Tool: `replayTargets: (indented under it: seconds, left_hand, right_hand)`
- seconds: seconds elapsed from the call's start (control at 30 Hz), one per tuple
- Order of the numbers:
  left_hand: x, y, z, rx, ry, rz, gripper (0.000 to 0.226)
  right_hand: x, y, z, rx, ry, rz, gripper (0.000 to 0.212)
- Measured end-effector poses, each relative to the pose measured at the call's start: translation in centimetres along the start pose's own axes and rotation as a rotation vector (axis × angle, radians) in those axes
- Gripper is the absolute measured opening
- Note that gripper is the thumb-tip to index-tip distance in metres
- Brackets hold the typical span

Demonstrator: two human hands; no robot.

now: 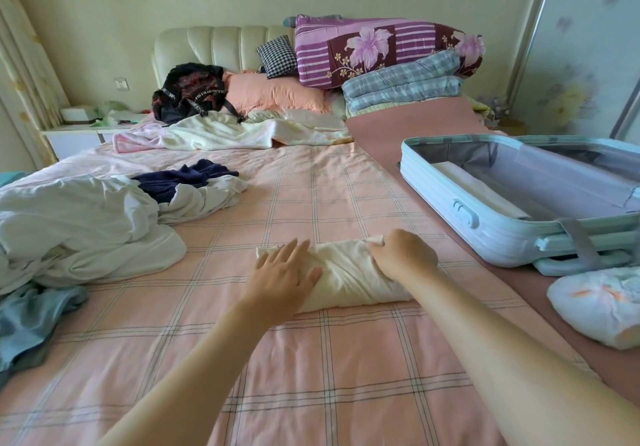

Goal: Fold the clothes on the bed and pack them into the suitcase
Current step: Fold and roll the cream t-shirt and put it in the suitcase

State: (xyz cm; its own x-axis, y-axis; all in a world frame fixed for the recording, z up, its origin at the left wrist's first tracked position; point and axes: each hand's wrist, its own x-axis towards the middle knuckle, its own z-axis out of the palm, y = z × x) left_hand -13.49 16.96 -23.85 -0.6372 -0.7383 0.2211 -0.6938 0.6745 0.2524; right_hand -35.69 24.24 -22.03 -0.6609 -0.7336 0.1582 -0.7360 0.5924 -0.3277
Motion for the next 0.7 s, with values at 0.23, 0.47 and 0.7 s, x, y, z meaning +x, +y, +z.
replayTargets:
  seconds: [0.23,0.47,0.7]
  left_hand:
    - [-0.7,-0.4,1.2,-0.034,-0.027,0.009,0.085]
    - [-0.4,-1.2,1.1,-0.018,-0.169,-0.058,0.075]
    - [1.2,-1.7,0.6,0.026,-0.222,-0.098,0.096]
  right_hand:
    - [1.1,1.3,0.6,-0.021,0.246,-0.033,0.028]
    - [1.2,2.2,0.7,-0.119,0.149,-0.055,0.017]
    - [-1.1,-0.7,-1.3,0.003,0.213,-0.390,0.027]
